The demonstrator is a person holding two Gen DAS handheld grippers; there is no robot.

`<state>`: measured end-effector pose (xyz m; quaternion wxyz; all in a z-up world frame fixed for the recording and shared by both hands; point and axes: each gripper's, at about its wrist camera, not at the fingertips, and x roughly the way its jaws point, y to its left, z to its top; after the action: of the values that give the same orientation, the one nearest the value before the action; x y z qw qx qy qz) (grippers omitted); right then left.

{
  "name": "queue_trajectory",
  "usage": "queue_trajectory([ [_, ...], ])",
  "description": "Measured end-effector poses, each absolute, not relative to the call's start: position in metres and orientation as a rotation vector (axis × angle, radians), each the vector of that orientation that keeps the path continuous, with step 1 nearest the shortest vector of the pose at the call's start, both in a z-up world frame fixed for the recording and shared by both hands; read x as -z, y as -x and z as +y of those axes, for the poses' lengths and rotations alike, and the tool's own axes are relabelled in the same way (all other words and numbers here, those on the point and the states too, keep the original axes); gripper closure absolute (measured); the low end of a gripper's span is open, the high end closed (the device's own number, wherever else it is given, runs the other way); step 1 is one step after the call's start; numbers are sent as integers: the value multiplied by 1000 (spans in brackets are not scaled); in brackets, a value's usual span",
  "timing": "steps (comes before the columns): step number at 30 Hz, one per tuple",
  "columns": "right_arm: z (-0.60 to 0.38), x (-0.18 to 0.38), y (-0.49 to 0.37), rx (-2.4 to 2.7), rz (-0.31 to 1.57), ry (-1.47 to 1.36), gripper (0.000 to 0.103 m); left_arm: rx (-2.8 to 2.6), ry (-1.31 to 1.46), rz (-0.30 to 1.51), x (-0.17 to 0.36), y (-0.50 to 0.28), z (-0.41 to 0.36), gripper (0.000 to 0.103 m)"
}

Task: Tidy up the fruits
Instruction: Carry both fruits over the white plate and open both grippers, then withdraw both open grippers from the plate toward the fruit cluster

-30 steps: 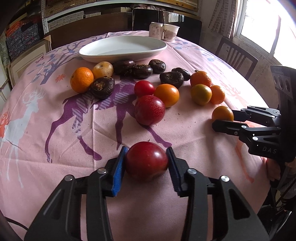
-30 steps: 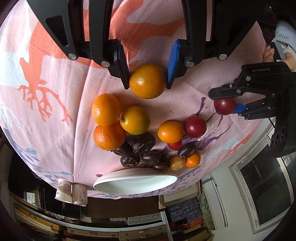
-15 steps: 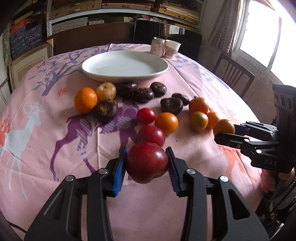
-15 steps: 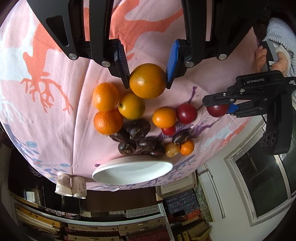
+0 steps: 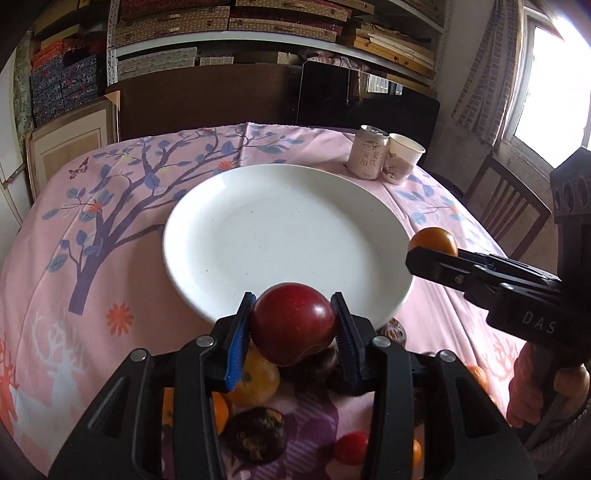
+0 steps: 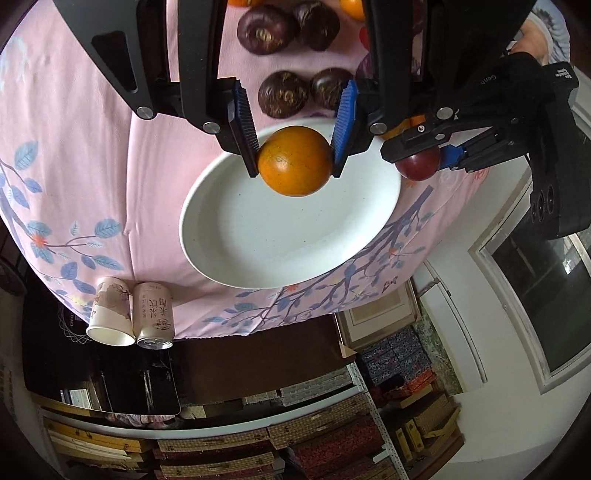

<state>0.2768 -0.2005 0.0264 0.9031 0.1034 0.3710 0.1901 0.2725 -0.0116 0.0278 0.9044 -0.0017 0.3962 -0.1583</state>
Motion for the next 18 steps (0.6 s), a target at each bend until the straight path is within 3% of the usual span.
queue_trajectory([
  [1, -199, -23, -284, -395, 770, -212, 63, 327, 10, 819, -26, -279, -11, 57],
  [2, -198, -20, -289, -390, 770, -206, 63, 324, 21, 819, -23, -282, -11, 44],
  [3, -198, -16, -291, -379, 772, -197, 53, 319, 35, 817, -21, -285, -8, 37],
  [4, -199, -14, -291, -371, 773, -191, 35, 320, 39, 818, -18, -286, -6, 27],
  [10, -210, -16, -278, -391, 729, -237, 32, 313, 76, 822, -15, -283, 9, 27],
  [13, -217, -10, -271, -382, 747, -260, 32, 258, 64, 785, -21, -272, 22, 12],
  [18, -222, -12, -258, -369, 767, -260, 31, 212, 57, 784, -23, -255, 41, 10],
])
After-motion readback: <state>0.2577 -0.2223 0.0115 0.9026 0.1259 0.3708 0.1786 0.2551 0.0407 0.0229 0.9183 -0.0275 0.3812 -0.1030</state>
